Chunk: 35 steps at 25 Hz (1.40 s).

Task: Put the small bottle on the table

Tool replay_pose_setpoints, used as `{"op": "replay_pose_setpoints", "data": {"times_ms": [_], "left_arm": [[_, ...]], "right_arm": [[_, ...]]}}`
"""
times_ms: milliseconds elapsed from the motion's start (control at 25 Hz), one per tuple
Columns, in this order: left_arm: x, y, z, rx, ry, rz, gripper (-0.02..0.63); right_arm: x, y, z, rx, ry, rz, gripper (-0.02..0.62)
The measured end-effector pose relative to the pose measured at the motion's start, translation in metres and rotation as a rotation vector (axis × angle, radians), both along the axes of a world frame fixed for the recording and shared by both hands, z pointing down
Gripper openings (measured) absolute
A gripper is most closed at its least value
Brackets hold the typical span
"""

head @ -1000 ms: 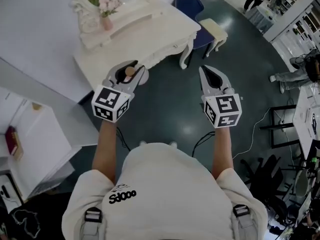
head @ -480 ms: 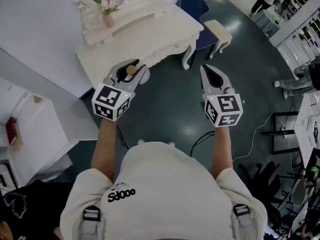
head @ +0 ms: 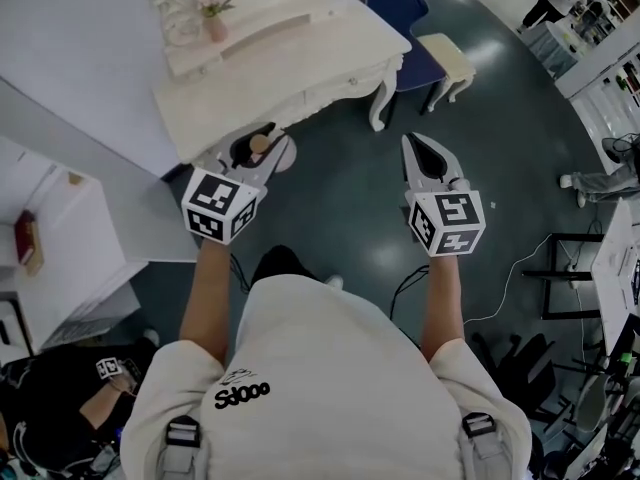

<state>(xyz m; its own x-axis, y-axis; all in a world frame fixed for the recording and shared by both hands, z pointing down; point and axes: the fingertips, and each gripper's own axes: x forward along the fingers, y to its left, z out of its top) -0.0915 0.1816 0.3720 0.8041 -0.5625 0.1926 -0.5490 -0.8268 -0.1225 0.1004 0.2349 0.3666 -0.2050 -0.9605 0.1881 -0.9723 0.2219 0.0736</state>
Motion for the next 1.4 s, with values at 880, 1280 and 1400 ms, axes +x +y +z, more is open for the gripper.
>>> {"op": "replay_pose_setpoints", "data": {"times_ms": [880,1280,1400], "left_arm": [[0.064,-0.218,0.002,-0.014,0.001,0.051,0.120],[0.067,-0.352,-0.003,-0.037,0.007,0.081,0.120],[0.065,-0.381,0.001,-0.053,0.012,0.085,0.120]], "right_arm": [[0.051,-0.208,0.003,-0.036,0.020,0.025,0.002],[0.047,-0.345,-0.004,-0.074,0.010,0.027,0.002],[0.043,-0.374,-0.005,-0.077,0.011,0.030,0.002]]}}
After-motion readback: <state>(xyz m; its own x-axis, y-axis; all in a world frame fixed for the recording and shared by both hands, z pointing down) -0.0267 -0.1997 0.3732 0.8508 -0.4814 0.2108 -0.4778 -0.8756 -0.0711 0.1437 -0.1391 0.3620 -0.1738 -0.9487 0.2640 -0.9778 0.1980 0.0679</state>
